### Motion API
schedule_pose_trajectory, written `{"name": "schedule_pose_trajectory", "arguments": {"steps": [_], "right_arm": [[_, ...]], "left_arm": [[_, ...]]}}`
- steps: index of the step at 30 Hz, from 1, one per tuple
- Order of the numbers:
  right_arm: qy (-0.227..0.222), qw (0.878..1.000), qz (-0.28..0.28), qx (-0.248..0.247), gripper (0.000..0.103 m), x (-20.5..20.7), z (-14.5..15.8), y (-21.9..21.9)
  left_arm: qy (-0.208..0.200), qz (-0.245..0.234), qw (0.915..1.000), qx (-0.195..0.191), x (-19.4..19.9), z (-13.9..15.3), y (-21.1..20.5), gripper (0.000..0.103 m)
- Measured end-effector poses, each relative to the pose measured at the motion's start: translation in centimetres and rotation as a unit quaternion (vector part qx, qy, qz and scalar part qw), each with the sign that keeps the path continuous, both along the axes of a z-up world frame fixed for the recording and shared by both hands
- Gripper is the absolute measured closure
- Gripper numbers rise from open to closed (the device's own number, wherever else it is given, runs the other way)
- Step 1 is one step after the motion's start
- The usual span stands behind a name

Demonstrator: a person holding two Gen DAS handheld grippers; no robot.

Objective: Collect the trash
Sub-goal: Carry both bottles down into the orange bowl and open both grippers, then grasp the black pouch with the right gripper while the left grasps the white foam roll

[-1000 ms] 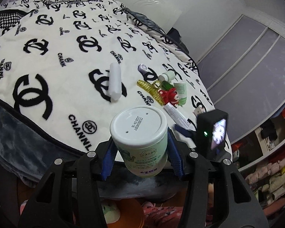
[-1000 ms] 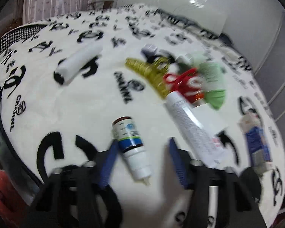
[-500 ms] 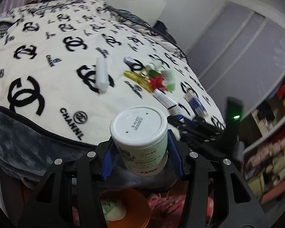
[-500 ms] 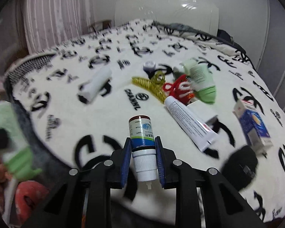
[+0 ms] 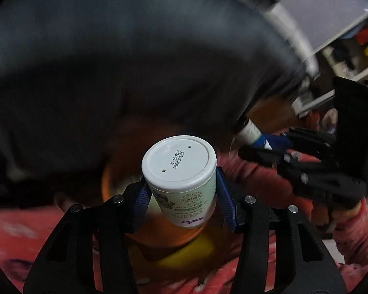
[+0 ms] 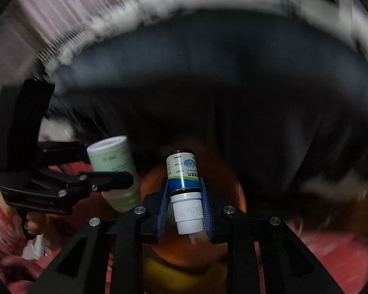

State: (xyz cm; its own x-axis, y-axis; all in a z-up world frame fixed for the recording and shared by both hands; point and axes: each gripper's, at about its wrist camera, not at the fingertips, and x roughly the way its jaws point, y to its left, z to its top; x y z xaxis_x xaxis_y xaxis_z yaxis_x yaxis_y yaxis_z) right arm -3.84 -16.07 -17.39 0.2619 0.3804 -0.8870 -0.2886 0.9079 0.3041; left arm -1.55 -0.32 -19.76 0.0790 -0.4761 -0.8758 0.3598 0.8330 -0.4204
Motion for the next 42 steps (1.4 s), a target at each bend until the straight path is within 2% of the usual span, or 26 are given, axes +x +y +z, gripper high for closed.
{"name": "schedule_pose_trajectory", "arguments": {"steps": [1, 4, 7, 8, 9, 10, 11, 12, 16, 22, 24, 27, 29, 32, 33, 35, 38, 42], "right_arm": [[0.04, 0.999, -0.001, -0.006, 0.078, -0.1, -2.8, 0.3], [0.12, 0.991, 0.009, -0.049, 0.078, -0.1, -8.5, 1.4], [0.178, 0.981, 0.012, -0.079, 0.075, -0.2, -12.2, 2.1], [0.192, 0.978, 0.012, -0.086, 0.068, -0.1, -13.0, 2.2], [0.19, 0.977, 0.008, -0.091, 0.041, 0.2, -13.0, 2.2], [0.177, 0.979, 0.0, -0.097, 0.029, 0.4, -12.7, 2.2], [0.162, 0.982, -0.007, -0.1, 0.022, 0.4, -12.1, 2.0], [0.157, 0.983, -0.011, -0.098, 0.022, 0.2, -12.2, 2.0], [0.157, 0.983, -0.039, -0.085, 0.023, -0.2, -12.6, 0.9], [0.124, 0.986, -0.078, -0.073, 0.024, -0.2, -10.1, -0.9], [0.105, 0.988, -0.089, -0.07, 0.024, -0.2, -8.9, -1.1], [0.033, 0.992, -0.105, -0.053, 0.024, -0.3, -4.9, -2.2], [-0.048, 0.992, -0.113, -0.034, 0.023, -0.4, 0.4, -3.5], [-0.145, 0.98, -0.139, -0.013, 0.014, 0.2, 6.8, -5.9], [-0.179, 0.972, -0.151, -0.013, 0.013, 0.9, 9.0, -6.8], [-0.218, 0.959, -0.179, -0.019, 0.013, 2.8, 12.3, -8.5], [-0.238, 0.949, -0.208, -0.015, 0.011, 6.1, 14.8, -10.2], [-0.226, 0.943, -0.241, -0.044, 0.011, 12.0, 15.8, -11.3]], "left_arm": [[0.015, -0.002, 0.9998, 0.014, 0.0, -1.6, -0.3, 0.054], [0.058, -0.008, 0.9962, 0.065, 0.5, -7.0, -1.1, 0.054], [0.105, -0.01, 0.988, 0.112, 0.7, -11.0, -1.5, 0.055], [0.113, -0.009, 0.9861, 0.121, 0.8, -11.5, -1.4, 0.055], [0.122, -0.006, 0.9841, 0.129, 0.8, -12.0, -1.4, 0.052], [0.124, -0.002, 0.9839, 0.129, 0.8, -12.2, -1.2, 0.051], [0.122, 0.003, 0.9846, 0.125, 1.1, -12.1, -0.9, 0.046], [0.116, 0.014, 0.9859, 0.12, 1.5, -11.8, -0.5, 0.037], [0.103, 0.043, 0.9874, 0.112, 1.7, -11.3, 0.3, 0.034], [0.083, 0.071, 0.9877, 0.112, 1.5, -10.6, 0.9, 0.033], [0.059, 0.077, 0.989, 0.111, 1.3, -9.4, 0.9, 0.033], [-0.01, 0.078, 0.9914, 0.104, 0.5, -5.9, 0.8, 0.033], [-0.061, 0.078, 0.9907, 0.093, -0.2, -3.3, 0.9, 0.033], [-0.14, 0.085, 0.9831, 0.081, -1.5, 0.5, 1.0, 0.022], [-0.164, 0.089, 0.9794, 0.077, -2.0, 1.6, 0.9, 0.021], [-0.184, 0.09, 0.9766, 0.066, -2.5, 2.9, 0.9, 0.021], [-0.196, 0.091, 0.9747, 0.054, -2.8, 4.3, 0.6, 0.02], [-0.212, 0.093, 0.9718, 0.046, -2.9, 5.8, 0.3, 0.019]]}}
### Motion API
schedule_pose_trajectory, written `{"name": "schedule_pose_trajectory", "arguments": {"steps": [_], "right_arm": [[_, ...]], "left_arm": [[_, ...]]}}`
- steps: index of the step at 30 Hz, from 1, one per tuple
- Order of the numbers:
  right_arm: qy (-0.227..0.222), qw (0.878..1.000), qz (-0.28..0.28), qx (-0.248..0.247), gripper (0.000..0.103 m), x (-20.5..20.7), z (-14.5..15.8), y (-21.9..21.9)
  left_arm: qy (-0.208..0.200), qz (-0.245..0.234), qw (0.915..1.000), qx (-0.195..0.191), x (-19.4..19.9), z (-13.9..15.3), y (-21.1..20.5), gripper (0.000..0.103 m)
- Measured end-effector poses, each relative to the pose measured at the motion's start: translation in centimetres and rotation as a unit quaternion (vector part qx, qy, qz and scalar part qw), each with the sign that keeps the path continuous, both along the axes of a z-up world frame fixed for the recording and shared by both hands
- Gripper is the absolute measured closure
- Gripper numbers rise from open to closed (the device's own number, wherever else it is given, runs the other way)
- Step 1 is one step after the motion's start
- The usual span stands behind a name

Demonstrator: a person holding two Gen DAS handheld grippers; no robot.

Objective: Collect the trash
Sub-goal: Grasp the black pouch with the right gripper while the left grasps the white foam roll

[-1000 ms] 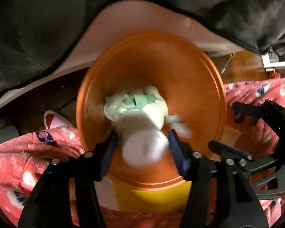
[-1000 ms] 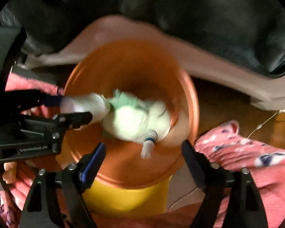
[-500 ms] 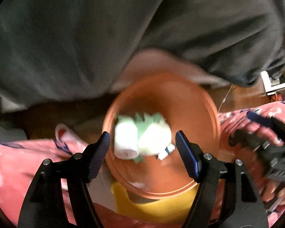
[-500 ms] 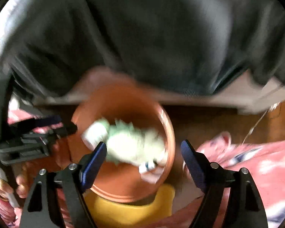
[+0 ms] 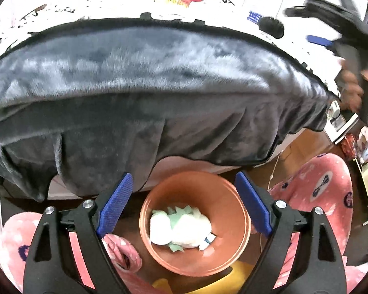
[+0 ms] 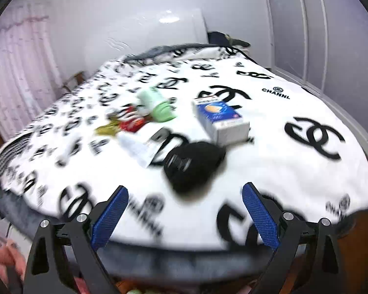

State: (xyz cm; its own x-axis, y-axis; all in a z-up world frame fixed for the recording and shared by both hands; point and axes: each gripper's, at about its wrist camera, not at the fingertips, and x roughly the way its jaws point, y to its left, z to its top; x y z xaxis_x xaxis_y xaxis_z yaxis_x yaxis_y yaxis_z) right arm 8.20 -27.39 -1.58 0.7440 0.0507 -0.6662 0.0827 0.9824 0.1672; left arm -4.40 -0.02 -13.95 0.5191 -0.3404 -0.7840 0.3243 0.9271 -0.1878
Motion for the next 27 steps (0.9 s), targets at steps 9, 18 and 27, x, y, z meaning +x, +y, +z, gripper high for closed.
{"name": "schedule_pose_trajectory", "arguments": {"steps": [9, 18, 27], "right_arm": [[0.08, 0.997, -0.02, 0.011, 0.044, 7.3, -4.0, -0.1], [0.0, 0.998, 0.031, 0.052, 0.049, 0.9, -0.5, 0.8], [-0.081, 0.989, 0.115, 0.037, 0.048, -6.3, 2.7, 4.2]], "left_arm": [[-0.004, 0.018, 0.9996, -0.02, 0.2, 1.2, 1.1, 0.018], [-0.044, 0.043, 0.9979, -0.023, 3.1, 5.1, 3.0, 0.016], [-0.11, 0.102, 0.9887, -0.008, 13.4, 11.3, 5.6, 0.013]]}}
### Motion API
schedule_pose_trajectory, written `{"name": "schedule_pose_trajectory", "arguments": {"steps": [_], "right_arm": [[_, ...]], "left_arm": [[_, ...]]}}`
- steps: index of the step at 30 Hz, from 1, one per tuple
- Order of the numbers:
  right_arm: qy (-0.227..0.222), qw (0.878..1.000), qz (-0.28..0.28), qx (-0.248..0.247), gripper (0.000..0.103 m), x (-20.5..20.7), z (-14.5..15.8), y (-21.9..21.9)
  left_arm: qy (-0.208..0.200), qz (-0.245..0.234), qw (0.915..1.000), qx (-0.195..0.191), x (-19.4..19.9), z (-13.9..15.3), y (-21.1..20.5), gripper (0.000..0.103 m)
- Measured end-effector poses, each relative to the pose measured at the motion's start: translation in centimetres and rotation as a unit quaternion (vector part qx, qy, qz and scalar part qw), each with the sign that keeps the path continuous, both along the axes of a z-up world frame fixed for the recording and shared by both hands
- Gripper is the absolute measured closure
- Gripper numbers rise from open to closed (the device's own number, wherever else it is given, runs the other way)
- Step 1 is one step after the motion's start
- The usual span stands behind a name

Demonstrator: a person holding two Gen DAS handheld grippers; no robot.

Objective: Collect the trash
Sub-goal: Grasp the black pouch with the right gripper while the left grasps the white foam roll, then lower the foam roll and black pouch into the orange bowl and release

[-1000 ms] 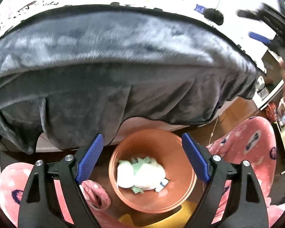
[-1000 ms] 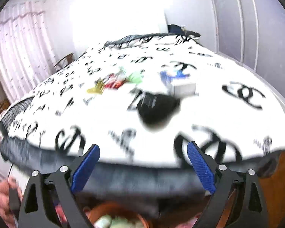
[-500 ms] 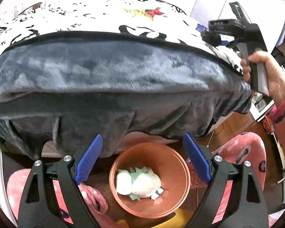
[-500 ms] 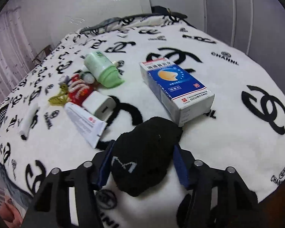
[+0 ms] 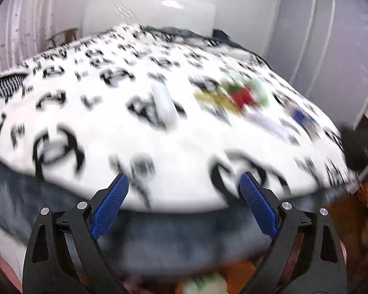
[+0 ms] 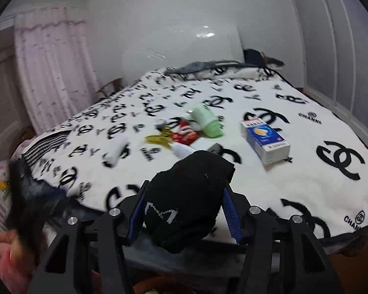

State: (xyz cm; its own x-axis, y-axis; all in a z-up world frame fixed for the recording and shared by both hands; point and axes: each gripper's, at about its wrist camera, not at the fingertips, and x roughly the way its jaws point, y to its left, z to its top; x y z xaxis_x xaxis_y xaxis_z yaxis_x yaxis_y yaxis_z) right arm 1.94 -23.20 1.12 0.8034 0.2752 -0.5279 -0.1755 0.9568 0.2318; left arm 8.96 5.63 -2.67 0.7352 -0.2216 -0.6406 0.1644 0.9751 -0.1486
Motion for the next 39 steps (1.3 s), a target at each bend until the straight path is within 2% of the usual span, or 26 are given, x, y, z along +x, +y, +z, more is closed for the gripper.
{"name": "schedule_pose_trajectory", "arguments": {"steps": [2, 5, 10, 11, 13, 15, 16, 21, 26, 29, 33, 35, 39], "right_arm": [[-0.006, 1.0, 0.01, 0.001, 0.048, -1.0, 0.1, 0.3], [-0.005, 1.0, 0.021, -0.002, 0.048, -2.0, -0.2, 0.8], [0.003, 1.0, 0.027, 0.0, 0.048, -2.8, -0.9, 0.9], [0.006, 1.0, 0.029, 0.005, 0.048, -2.8, -1.1, 0.9], [0.008, 1.0, 0.028, 0.007, 0.048, -2.9, -1.3, 0.9], [0.011, 0.999, 0.028, 0.009, 0.048, -2.8, -1.5, 0.9], [0.013, 0.999, 0.028, 0.012, 0.048, -2.8, -1.6, 0.9], [0.017, 0.999, 0.033, 0.014, 0.048, -2.9, -1.9, 1.2], [0.016, 0.999, 0.039, 0.015, 0.048, -3.4, -2.1, 1.9], [0.018, 0.999, 0.045, 0.014, 0.048, -3.9, -2.3, 2.2], [0.028, 0.998, 0.055, 0.007, 0.048, -4.8, -2.9, 2.8], [0.034, 0.997, 0.064, -0.001, 0.048, -5.4, -3.3, 3.2], [0.053, 0.994, 0.091, -0.024, 0.047, -7.4, -4.8, 4.2]], "left_arm": [[0.01, 0.008, 0.9999, -0.006, 4.0, 0.5, 0.4, 0.013], [0.039, 0.039, 0.9985, 0.006, 9.0, 0.3, 0.5, 0.013], [0.079, 0.076, 0.9939, -0.01, 14.0, -0.8, 0.6, 0.015], [0.095, 0.075, 0.9923, -0.028, 14.9, -1.2, 0.8, 0.019], [0.125, 0.087, 0.9873, -0.044, 16.2, -2.1, 1.0, 0.035], [0.15, 0.093, 0.9833, -0.044, 16.9, -2.8, 1.0, 0.075], [0.156, 0.094, 0.9821, -0.049, 16.9, -3.1, 1.1, 0.075], [0.139, 0.081, 0.9851, -0.061, 15.4, -2.4, 1.5, 0.079], [0.105, 0.044, 0.9904, -0.078, 12.5, 0.5, 1.8, 0.079], [0.08, 0.009, 0.9931, -0.085, 9.2, 2.5, 1.7, 0.079], [0.059, -0.044, 0.9954, -0.062, 3.2, 4.0, 0.6, 0.079], [0.066, -0.07, 0.9942, -0.049, 0.6, 3.5, -0.1, 0.079], [0.114, -0.13, 0.985, -0.002, -5.1, -0.8, -1.9, 0.078]]}}
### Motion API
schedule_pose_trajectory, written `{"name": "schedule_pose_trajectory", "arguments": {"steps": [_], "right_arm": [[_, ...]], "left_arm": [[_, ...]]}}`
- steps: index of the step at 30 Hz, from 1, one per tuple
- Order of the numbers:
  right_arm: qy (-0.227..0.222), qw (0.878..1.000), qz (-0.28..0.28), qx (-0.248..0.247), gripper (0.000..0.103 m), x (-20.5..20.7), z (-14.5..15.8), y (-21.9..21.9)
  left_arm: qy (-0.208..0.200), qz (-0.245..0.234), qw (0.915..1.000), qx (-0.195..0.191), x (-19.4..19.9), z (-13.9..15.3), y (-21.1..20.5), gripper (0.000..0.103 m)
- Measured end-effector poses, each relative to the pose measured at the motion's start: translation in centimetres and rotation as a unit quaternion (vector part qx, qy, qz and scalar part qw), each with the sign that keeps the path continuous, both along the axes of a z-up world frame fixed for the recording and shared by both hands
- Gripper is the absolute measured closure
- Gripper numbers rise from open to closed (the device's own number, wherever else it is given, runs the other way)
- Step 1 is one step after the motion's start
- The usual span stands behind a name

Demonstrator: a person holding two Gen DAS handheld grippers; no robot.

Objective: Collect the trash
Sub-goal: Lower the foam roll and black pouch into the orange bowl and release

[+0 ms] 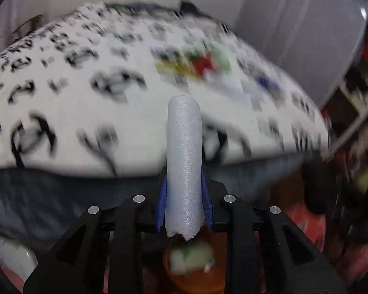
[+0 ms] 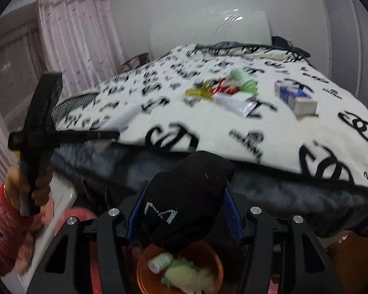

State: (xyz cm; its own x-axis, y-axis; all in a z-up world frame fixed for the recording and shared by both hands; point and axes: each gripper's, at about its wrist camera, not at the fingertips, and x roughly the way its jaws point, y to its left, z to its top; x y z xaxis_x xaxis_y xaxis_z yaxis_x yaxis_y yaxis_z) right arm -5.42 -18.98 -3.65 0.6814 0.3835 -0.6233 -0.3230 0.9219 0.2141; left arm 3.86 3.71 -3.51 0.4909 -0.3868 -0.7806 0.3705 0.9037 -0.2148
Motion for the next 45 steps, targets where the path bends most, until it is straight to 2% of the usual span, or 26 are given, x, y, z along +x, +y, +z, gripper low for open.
{"name": "schedule_pose_trajectory", "arguments": {"steps": [2, 4, 5, 8, 9, 11, 14, 17, 18, 19, 21, 22, 26, 32, 37, 38, 41, 43, 45], "right_arm": [[0.023, 0.999, 0.019, -0.014, 0.047, -1.0, -1.6, 0.7], [0.047, 0.998, 0.032, -0.023, 0.047, -1.5, -3.4, 1.4], [0.073, 0.996, 0.039, -0.026, 0.047, -1.7, -5.0, 1.8], [0.13, 0.99, 0.045, -0.023, 0.047, -2.0, -9.0, 2.6], [0.149, 0.987, 0.048, -0.019, 0.047, -2.0, -10.3, 2.7], [0.201, 0.978, 0.047, -0.015, 0.047, -1.8, -13.6, 3.0], [0.276, 0.96, 0.044, -0.023, 0.047, -1.4, -18.3, 3.4], [0.347, 0.937, 0.038, -0.024, 0.039, -1.1, -22.5, 3.4], [0.362, 0.931, 0.035, -0.022, 0.027, -0.9, -23.2, 3.3], [0.371, 0.928, 0.027, -0.016, 0.022, -0.8, -23.7, 2.9], [0.369, 0.929, 0.008, -0.011, 0.021, -0.7, -23.8, 2.1], [0.37, 0.929, 0.004, -0.004, 0.02, -0.7, -23.8, 1.8], [0.372, 0.928, -0.015, 0.013, 0.02, -0.9, -24.1, 1.0], [0.367, 0.93, -0.024, 0.018, 0.02, -0.7, -23.8, 0.5], [0.351, 0.935, -0.035, 0.018, 0.02, -0.6, -22.5, 0.2], [0.344, 0.938, -0.037, 0.018, 0.02, -0.6, -22.1, 0.1], [0.293, 0.956, -0.031, -0.003, 0.02, -0.5, -19.2, 0.1], [0.234, 0.972, -0.021, -0.022, 0.02, -0.2, -15.6, 0.2], [0.187, 0.982, -0.013, -0.025, 0.02, 0.3, -12.3, 0.1]], "left_arm": [[0.048, -0.022, 0.9985, 0.015, -1.9, -3.6, -0.5, 0.078], [0.076, -0.031, 0.9961, 0.035, -3.2, -6.5, -1.3, 0.078], [0.092, -0.034, 0.9942, 0.043, -3.5, -8.0, -1.6, 0.078], [0.156, -0.038, 0.9856, 0.053, -4.2, -13.0, -2.5, 0.078], [0.169, -0.045, 0.9822, 0.068, -4.5, -14.8, -3.1, 0.078], [0.193, -0.054, 0.9763, 0.083, -4.9, -17.2, -3.9, 0.078], [0.25, -0.057, 0.9617, 0.098, -5.2, -22.0, -5.2, 0.078], [0.301, -0.055, 0.9476, 0.094, -5.0, -25.1, -6.1, 0.077], [0.314, -0.051, 0.9432, 0.094, -4.7, -26.0, -6.4, 0.073], [0.32, -0.044, 0.9412, 0.1, -4.5, -26.6, -6.5, 0.069], [0.322, -0.032, 0.9398, 0.11, -4.3, -27.2, -6.6, 0.043], [0.323, -0.027, 0.9395, 0.112, -4.3, -27.3, -6.6, 0.041], [0.323, -0.017, 0.94, 0.109, -4.3, -27.1, -5.9, 0.035], [0.331, 0.004, 0.9383, 0.102, -4.1, -27.8, -4.8, 0.034], [0.316, 0.011, 0.9418, 0.114, -4.4, -26.9, -4.6, 0.032], [0.307, 0.013, 0.9439, 0.12, -4.4, -26.5, -4.8, 0.032], [0.248, 0.013, 0.9583, 0.141, -5.2, -23.9, -5.0, 0.032], [0.201, 0.009, 0.9686, 0.146, -5.8, -21.5, -5.1, 0.032], [0.153, 0.006, 0.9771, 0.148, -6.6, -18.9, -5.3, 0.025]]}}
